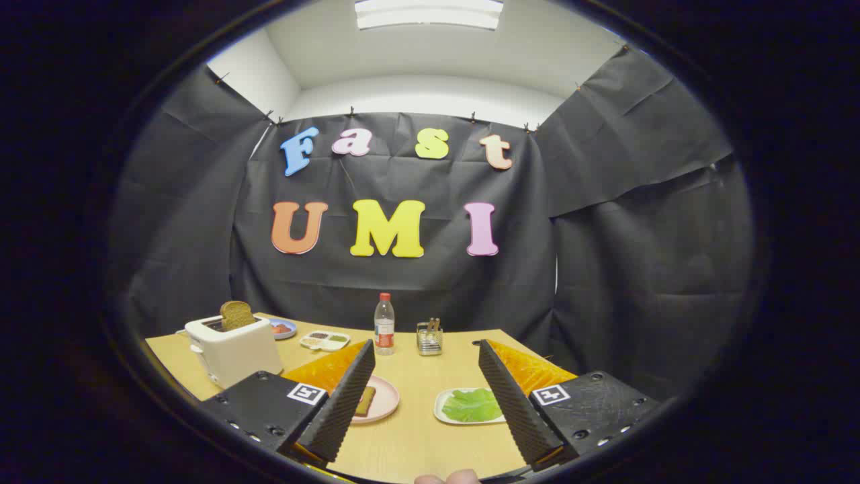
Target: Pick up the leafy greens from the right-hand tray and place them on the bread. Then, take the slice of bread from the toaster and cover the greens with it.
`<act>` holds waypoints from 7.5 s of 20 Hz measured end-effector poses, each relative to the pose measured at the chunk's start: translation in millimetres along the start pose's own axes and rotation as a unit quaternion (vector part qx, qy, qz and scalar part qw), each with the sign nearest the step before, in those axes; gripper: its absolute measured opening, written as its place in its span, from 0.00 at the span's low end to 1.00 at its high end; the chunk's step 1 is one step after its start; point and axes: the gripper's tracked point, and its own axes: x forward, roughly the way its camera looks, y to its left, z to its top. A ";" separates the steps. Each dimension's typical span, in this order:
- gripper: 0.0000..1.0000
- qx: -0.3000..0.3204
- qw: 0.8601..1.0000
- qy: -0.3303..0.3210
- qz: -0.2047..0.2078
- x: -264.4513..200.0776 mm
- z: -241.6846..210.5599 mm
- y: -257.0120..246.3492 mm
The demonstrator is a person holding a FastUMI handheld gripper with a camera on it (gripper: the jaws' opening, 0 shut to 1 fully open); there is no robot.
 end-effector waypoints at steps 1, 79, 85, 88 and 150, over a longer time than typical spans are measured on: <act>0.95 0.003 1.000 0.003 0.000 -2.4 -1.7 -1.7; 0.00 0.319 0.927 0.168 -0.106 192.8 -108.7 -139.1; 0.00 0.316 0.936 0.137 -0.071 184.4 -58.7 -100.0; 0.00 0.312 0.941 0.122 -0.043 181.7 -33.6 -61.9; 0.95 0.111 0.993 0.035 0.020 124.0 1.7 173.6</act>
